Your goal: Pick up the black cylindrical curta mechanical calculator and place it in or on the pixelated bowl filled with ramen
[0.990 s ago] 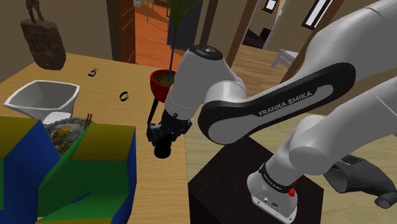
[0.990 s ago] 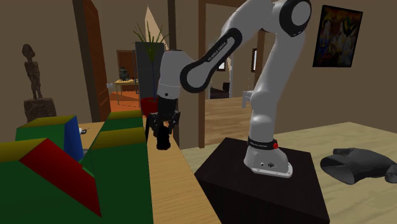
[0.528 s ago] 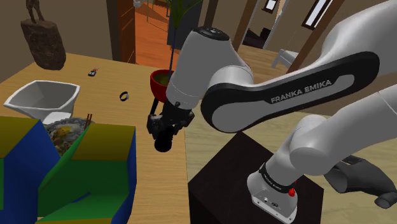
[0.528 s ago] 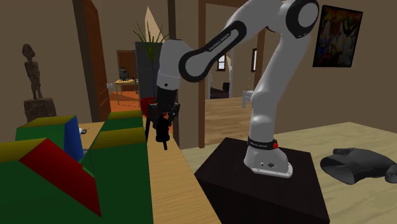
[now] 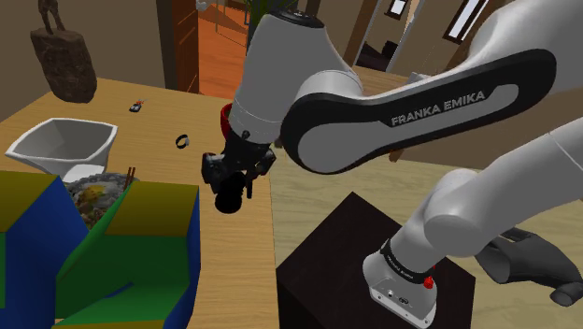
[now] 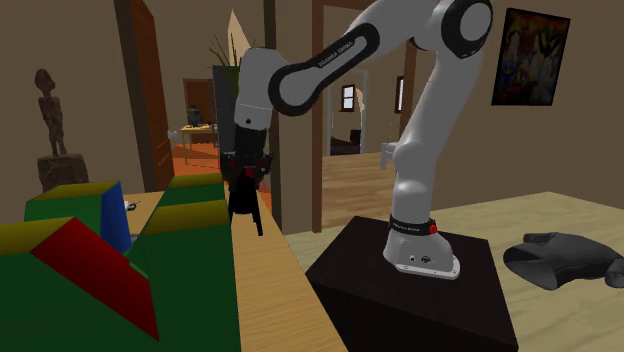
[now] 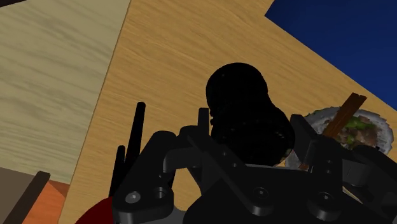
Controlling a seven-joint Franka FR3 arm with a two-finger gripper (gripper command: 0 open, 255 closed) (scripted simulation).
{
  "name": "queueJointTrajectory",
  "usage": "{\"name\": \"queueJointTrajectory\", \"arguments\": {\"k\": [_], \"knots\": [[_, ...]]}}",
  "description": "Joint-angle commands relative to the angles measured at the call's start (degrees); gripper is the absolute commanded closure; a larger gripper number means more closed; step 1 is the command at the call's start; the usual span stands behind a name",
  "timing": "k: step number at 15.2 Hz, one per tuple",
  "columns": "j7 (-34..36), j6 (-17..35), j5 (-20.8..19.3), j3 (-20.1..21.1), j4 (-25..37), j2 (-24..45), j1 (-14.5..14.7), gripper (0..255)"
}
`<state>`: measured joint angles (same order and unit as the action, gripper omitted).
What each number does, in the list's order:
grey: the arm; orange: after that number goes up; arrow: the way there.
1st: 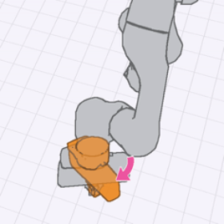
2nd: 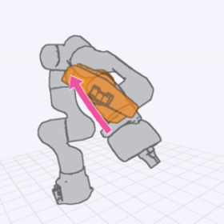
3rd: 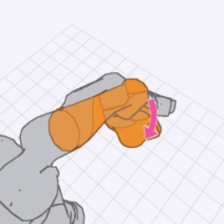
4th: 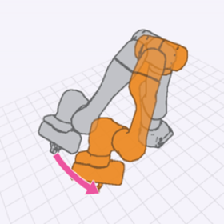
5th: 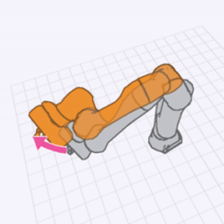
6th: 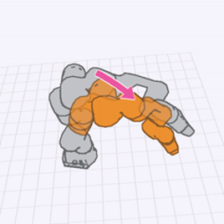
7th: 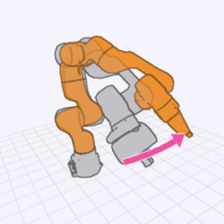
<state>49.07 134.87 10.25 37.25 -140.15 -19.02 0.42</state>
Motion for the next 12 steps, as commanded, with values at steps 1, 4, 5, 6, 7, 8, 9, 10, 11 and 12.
{"name": "queueJointTrajectory", "arguments": {"k": [1,4,5,6,7,8,9,10,11,12], "knots": [[2.50,-0.14,-3.57,1.94,4.61,4.84,-2.23,255],[7.56,-0.77,-10.67,4.82,12.02,13.11,-4.86,255],[9.42,-1.26,-13.36,5.54,14.63,16.01,-5.33,255],[11.29,-1.91,-16.12,6.05,17.33,18.97,-5.50,255],[13.10,-2.71,-18.87,6.27,20.12,21.94,-5.31,255],[14.78,-3.65,-21.51,6.26,23.00,24.90,-4.79,255],[16.29,-4.71,-23.98,6.06,25.97,27.80,-4.01,255],[17.59,-5.87,-26.24,5.67,29.03,30.64,-2.99,255],[18.67,-7.11,-28.27,5.14,32.19,33.41,-1.78,255],[19.55,-8.42,-30.10,4.57,35.44,36.11,-0.48,255]]}}
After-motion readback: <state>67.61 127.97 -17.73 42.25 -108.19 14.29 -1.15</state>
